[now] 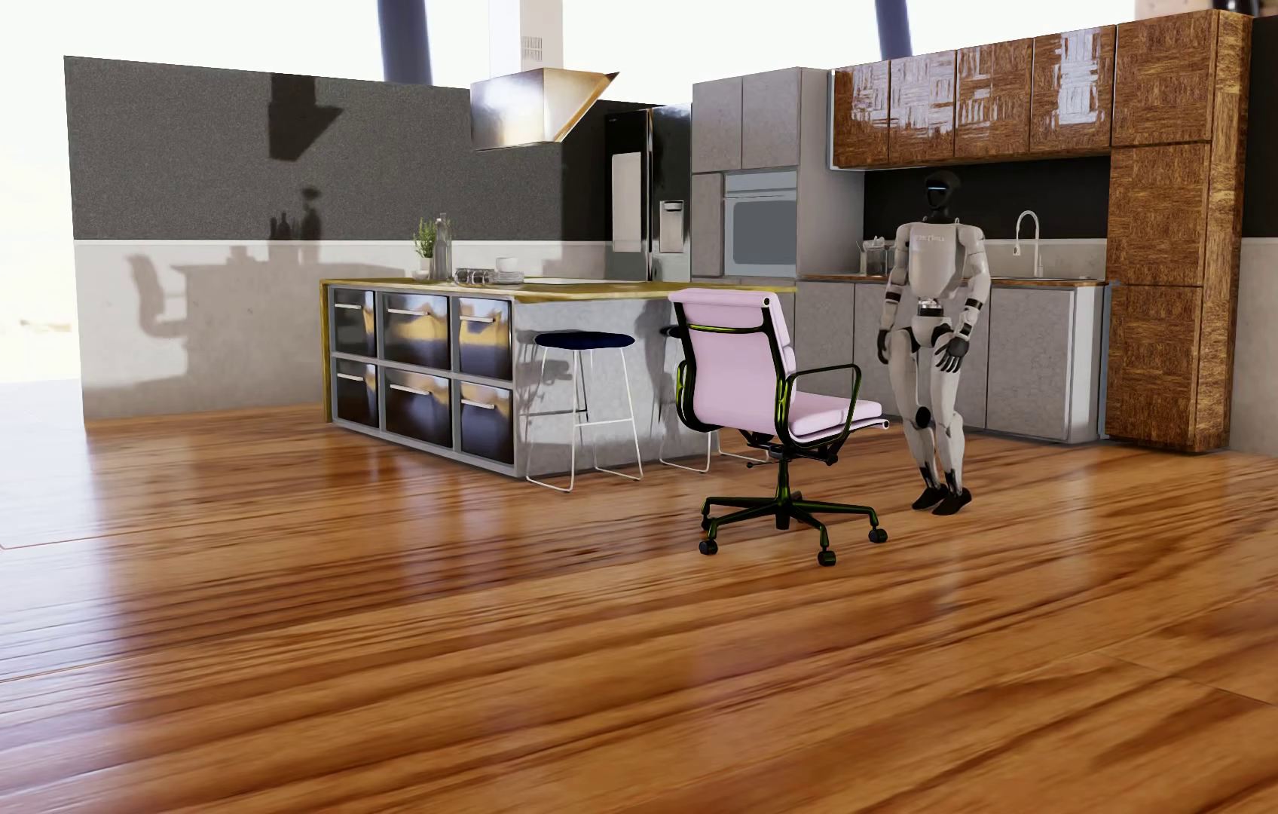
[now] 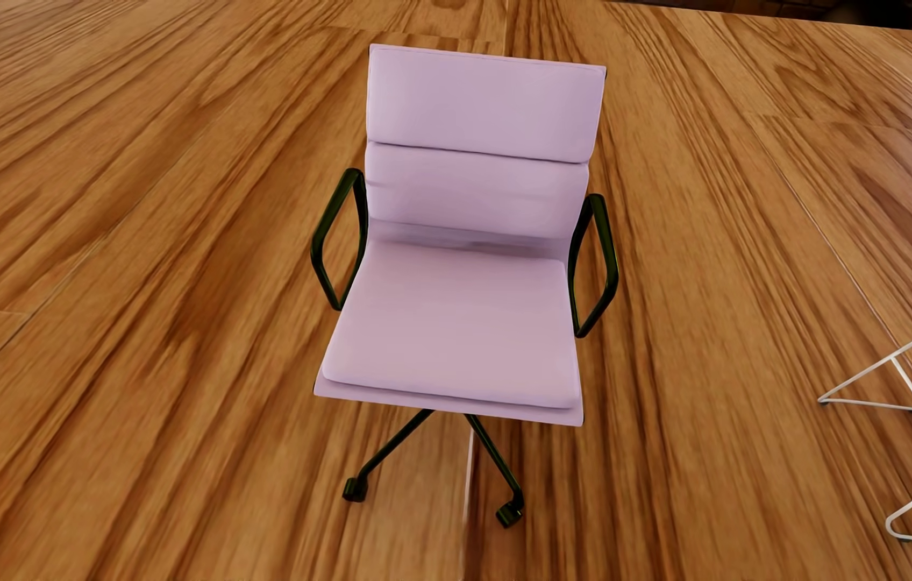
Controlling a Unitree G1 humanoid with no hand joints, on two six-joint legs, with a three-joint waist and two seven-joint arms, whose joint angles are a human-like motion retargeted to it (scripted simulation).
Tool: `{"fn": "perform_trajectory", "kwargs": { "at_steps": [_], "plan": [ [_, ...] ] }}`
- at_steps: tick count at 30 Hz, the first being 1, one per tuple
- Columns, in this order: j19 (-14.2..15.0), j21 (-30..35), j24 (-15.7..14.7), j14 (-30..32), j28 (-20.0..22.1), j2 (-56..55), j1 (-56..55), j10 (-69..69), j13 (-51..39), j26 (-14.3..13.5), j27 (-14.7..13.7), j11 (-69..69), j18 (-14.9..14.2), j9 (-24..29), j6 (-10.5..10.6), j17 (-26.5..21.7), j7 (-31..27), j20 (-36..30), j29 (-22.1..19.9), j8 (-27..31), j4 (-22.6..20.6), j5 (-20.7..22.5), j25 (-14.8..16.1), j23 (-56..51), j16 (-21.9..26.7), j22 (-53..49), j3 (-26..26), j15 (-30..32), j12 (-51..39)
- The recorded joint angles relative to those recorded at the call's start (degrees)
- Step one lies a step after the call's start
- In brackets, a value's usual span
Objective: Stand still
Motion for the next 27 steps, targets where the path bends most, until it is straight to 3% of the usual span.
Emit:
{"fn": "perform_trajectory", "kwargs": {
  "at_steps": [27],
  "plan": [
    [0.0,-2.4,0.0,0.1,0.0,0.2,0.5,-0.2,0.7,0.0,0.0,0.3,0.0,0.2,0.0,0.3,0.0,1.1,0.0,0.0,0.2,0.1,0.0,-0.2,-0.3,-0.2,0.1,0.1,0.5]
  ]
}}
